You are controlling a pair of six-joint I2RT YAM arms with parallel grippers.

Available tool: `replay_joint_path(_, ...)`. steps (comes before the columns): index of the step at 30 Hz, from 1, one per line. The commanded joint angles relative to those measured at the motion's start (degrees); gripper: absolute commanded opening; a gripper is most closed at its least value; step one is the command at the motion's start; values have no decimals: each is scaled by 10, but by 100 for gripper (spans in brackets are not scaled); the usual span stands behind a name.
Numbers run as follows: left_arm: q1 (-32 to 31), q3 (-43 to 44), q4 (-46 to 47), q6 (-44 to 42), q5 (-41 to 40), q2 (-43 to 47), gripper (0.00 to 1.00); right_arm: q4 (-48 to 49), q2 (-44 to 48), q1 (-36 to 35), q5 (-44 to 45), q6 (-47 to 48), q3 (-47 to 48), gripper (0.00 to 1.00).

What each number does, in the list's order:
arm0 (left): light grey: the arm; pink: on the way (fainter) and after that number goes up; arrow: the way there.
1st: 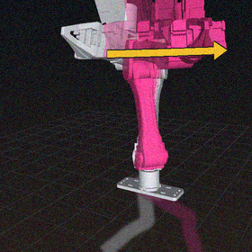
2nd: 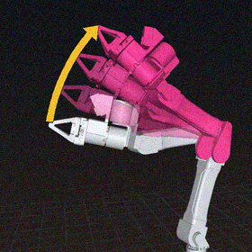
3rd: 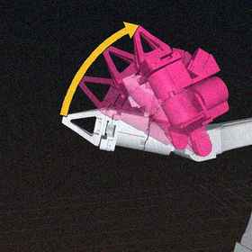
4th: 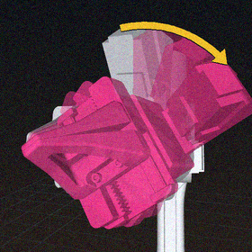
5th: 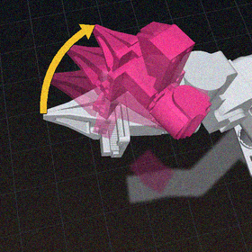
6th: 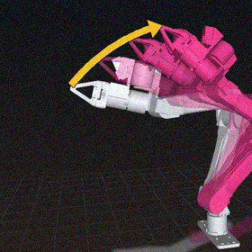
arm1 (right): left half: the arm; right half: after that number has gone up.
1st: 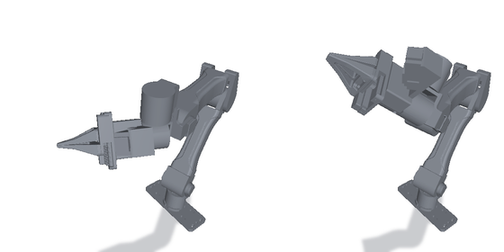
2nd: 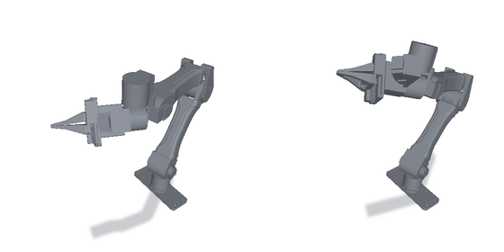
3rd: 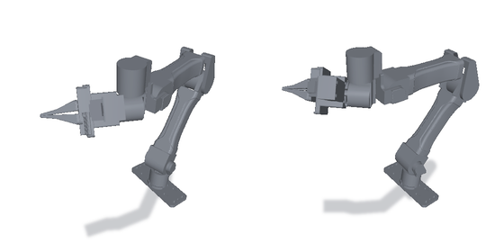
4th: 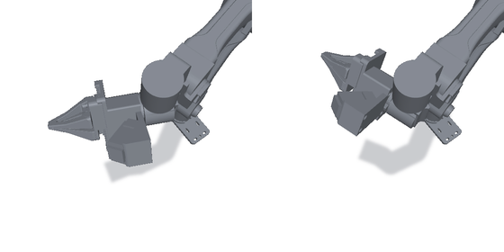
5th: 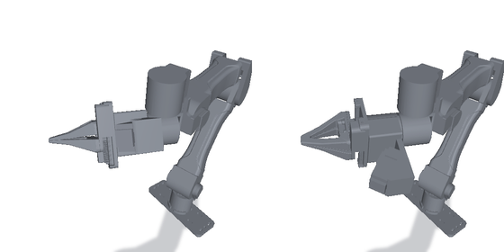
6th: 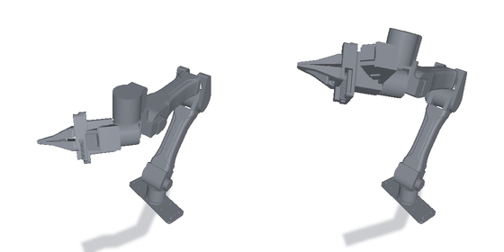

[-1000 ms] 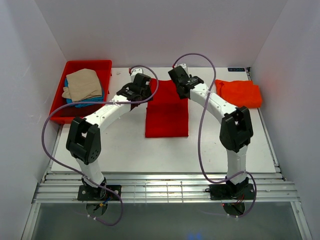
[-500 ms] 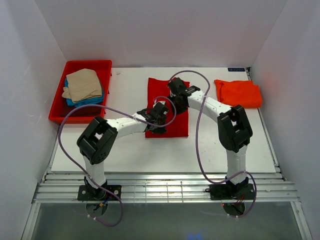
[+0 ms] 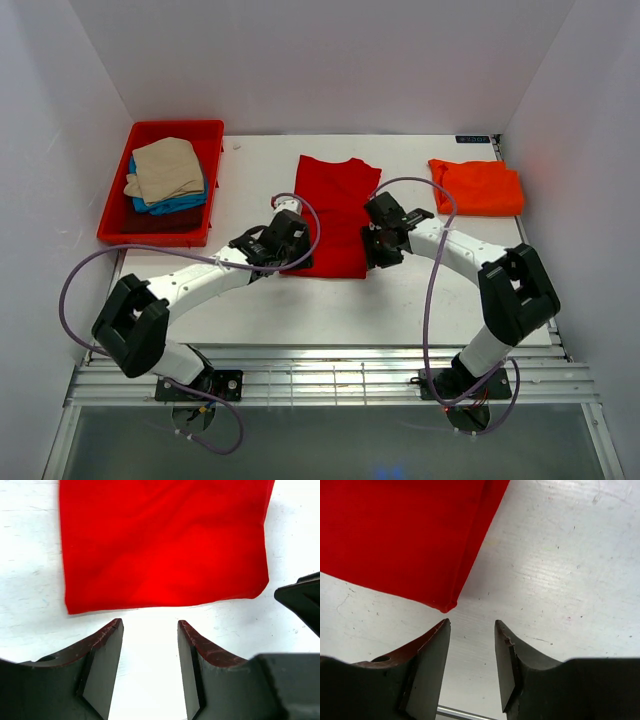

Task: Fold and stack the t-shirts
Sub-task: Fold the tshirt

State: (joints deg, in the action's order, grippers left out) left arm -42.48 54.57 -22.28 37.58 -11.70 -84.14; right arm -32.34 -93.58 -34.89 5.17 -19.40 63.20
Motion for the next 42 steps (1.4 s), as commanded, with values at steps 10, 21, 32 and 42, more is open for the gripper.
replay_joint_path(10,69,-98,72,-51,-1,74,61,83,68,-3,-46,-72,-56,50)
replay_joint_path(21,151,-96,143,-85,92,29,61,122,40,-4,-54,-94,-62,54)
replay_joint_path(32,151,-95,154,-97,115,-33,61,134,20,-4,-17,-95,-98,53)
replay_joint_path(42,151,-120,167,-105,99,-45,61,162,1,-4,-20,-96,-128,52)
